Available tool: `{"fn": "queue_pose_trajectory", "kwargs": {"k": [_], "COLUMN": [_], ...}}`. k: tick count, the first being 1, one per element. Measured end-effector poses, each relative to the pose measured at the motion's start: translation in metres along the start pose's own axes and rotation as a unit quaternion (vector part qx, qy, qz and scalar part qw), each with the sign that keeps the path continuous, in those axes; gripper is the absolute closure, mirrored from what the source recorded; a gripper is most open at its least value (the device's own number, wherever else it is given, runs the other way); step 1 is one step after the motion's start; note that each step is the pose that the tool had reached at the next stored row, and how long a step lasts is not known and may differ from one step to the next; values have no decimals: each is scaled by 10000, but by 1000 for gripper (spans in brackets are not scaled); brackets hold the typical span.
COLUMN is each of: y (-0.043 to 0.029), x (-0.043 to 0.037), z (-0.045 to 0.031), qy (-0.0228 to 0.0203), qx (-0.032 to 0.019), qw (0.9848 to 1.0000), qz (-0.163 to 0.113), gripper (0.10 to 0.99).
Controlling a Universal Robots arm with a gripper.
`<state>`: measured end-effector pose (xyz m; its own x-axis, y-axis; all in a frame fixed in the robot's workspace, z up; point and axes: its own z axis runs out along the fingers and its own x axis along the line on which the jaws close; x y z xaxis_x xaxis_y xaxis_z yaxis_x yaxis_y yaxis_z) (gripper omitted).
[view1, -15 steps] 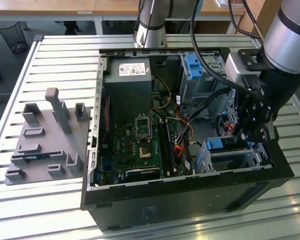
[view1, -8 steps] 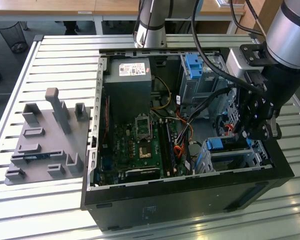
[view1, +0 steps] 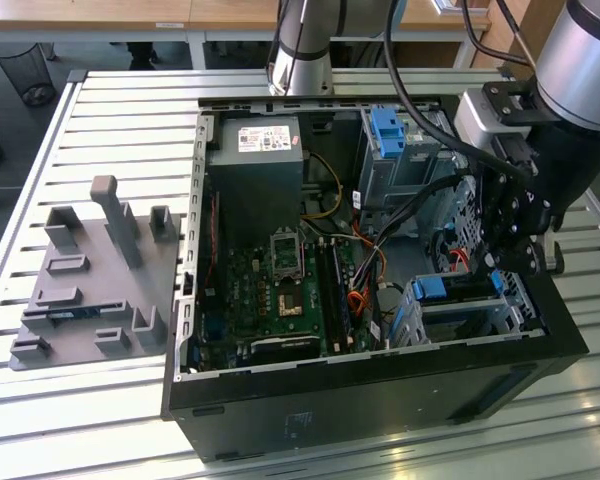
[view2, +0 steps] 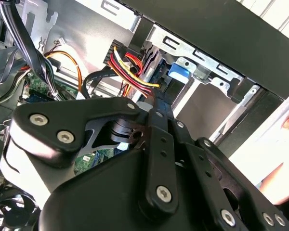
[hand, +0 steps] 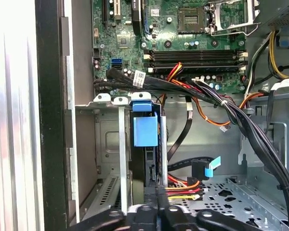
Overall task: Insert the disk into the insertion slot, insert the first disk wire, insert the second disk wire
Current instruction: 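Insert the first disk wire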
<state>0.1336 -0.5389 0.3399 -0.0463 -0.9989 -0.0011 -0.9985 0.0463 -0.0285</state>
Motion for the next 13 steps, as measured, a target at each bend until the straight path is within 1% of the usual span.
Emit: {"fn": "queue_pose_trajectory", "kwargs": {"k": [1, 13], "y": [0, -1], "x": [0, 0], "z": [-2, -30], "qy": [0, 3], "qx": [0, 0], "qw": [10000, 10000], "qz": [0, 0], "gripper": [980, 980]}}
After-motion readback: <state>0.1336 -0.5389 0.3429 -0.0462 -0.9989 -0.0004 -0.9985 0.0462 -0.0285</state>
